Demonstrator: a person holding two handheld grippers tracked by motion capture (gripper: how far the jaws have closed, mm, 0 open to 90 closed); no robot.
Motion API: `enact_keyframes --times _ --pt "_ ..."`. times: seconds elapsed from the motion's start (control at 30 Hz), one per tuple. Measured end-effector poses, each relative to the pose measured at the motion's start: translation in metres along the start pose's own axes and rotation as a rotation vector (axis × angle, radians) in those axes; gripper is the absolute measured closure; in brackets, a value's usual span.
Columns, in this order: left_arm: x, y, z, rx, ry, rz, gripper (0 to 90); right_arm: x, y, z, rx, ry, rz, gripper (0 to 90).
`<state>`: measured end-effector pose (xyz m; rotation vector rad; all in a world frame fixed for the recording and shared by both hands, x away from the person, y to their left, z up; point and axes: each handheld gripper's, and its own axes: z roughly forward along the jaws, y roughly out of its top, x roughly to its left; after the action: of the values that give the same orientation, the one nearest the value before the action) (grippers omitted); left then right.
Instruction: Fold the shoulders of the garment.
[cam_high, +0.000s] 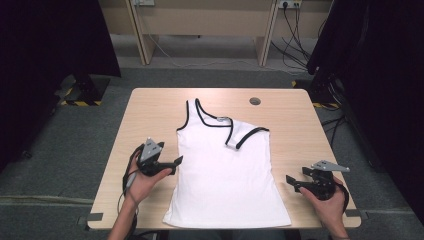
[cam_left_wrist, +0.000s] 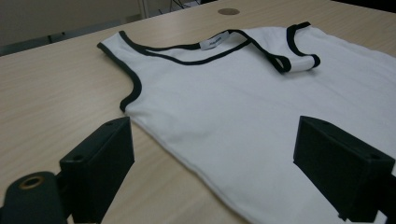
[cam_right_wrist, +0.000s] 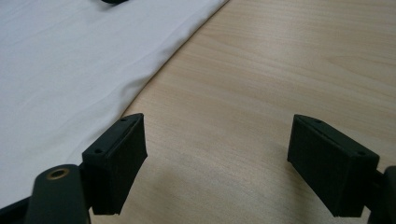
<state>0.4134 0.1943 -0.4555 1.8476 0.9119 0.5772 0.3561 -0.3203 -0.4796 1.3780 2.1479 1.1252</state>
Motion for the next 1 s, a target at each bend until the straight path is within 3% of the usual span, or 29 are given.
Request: enact_keyframes --times 0.2,0.43,0.47,0.53,0.57,0.63,0.67,0.73,0.77,0.8,0.93,1.0 --pt "0.022 0.031 0.043 0.035 0.009 -0.018 13.4 0.003 0.0 0.001 -0.005 0.008 -0.018 19.8" --pt "0.039 0.061 0.079 0.076 0.035 -0.004 14.6 0.002 0.0 0.0 -0.014 0.02 -0.01 19.8" --pt "0.045 0.072 0.094 0.089 0.047 -0.003 14.7 0.002 0.0 0.0 -0.014 0.02 -0.01 19.8" --pt "0.045 0.072 0.094 0.089 0.047 -0.003 16.4 0.002 0.0 0.0 -0.015 0.021 -0.012 19.8" --pt "0.051 0.078 0.108 0.109 0.071 0.002 16.4 0.002 0.0 0.0 -0.015 0.021 -0.012 19.8" --pt "0.051 0.078 0.108 0.109 0.071 0.002 18.1 0.001 0.0 -0.001 -0.018 0.026 -0.009 19.8" --pt "0.056 0.079 0.121 0.132 0.081 0.0 18.1 0.001 0.0 -0.001 -0.018 0.026 -0.009 19.7" --pt "0.056 0.079 0.121 0.132 0.081 0.0 20.0 0.001 -0.001 -0.001 -0.018 0.029 -0.009 19.7" --pt "0.072 0.077 0.147 0.199 0.091 -0.038 20.0 0.001 -0.001 -0.001 -0.018 0.029 -0.009 19.7" --pt "0.072 0.077 0.147 0.199 0.091 -0.038 25.4 0.001 -0.001 -0.001 -0.018 0.029 -0.009 19.7" --pt "0.072 0.077 0.147 0.199 0.091 -0.038 25.4 0.0 -0.001 -0.001 -0.02 0.034 -0.001 19.7" --pt "0.077 0.075 0.156 0.226 0.097 -0.05 26.7 0.0 -0.001 -0.001 -0.02 0.034 -0.001 19.7"
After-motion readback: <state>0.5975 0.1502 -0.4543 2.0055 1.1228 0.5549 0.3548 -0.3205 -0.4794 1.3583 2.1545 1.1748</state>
